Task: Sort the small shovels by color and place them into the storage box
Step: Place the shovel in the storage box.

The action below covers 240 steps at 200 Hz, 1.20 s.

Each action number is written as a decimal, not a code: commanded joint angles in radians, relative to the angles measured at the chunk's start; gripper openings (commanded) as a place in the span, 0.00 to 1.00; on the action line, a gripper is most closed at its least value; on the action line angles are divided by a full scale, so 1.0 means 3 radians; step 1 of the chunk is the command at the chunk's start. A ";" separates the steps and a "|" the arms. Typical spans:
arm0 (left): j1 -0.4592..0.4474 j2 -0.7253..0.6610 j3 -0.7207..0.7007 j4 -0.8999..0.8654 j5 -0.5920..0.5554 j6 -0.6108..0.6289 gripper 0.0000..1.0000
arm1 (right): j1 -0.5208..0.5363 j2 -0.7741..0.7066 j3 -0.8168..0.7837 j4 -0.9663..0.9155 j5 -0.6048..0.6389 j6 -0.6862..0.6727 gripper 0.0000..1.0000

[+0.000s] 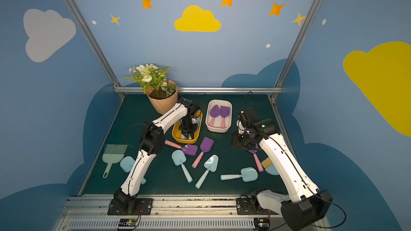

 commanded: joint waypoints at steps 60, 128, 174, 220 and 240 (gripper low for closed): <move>-0.0008 0.0042 -0.0062 -0.0011 0.0014 0.0019 0.21 | -0.0016 0.0014 0.0005 -0.0039 -0.0002 -0.0019 0.52; -0.0015 -0.0150 -0.0043 0.0004 -0.0047 0.0042 0.28 | -0.0016 0.0021 0.0059 -0.0040 -0.0030 -0.0039 0.53; -0.0022 -0.0471 -0.0026 0.0036 -0.0097 0.0012 0.38 | -0.0018 -0.0019 0.0054 -0.0045 -0.0026 -0.0020 0.52; -0.0094 -0.1037 -0.0312 0.0273 -0.0226 -0.0064 0.45 | -0.0018 -0.0056 0.0057 -0.0083 0.0034 0.0086 0.53; -0.0110 -0.1348 -0.0579 0.0403 -0.0291 -0.0140 0.45 | -0.0017 -0.0072 0.0049 -0.0128 0.0092 0.0173 0.53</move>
